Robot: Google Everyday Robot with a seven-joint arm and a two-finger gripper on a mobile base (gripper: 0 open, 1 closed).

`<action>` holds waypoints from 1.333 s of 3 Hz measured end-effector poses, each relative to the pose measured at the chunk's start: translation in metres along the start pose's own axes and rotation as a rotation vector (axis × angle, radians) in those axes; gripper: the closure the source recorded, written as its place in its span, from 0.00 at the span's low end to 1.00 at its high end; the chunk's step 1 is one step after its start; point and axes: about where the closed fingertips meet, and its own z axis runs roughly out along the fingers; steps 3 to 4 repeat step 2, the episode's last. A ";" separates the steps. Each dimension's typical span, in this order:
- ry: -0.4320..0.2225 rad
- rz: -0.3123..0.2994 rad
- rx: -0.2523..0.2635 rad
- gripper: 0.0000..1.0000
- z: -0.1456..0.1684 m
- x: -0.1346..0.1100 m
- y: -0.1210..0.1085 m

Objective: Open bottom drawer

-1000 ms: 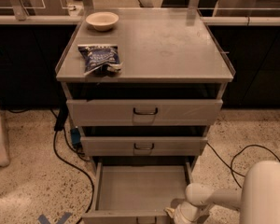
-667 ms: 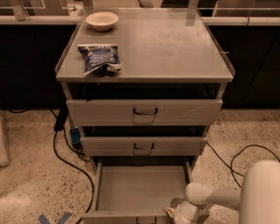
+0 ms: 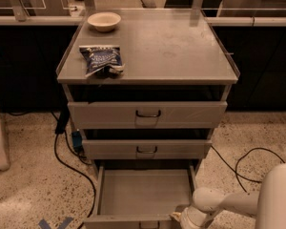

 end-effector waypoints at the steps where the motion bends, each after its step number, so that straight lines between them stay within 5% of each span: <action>1: -0.006 0.002 0.002 0.00 0.000 0.000 0.001; 4: -0.033 0.010 0.013 0.00 -0.001 0.003 0.006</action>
Offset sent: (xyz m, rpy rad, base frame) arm -0.0057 -0.0096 0.0052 0.0561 -0.0134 -0.0462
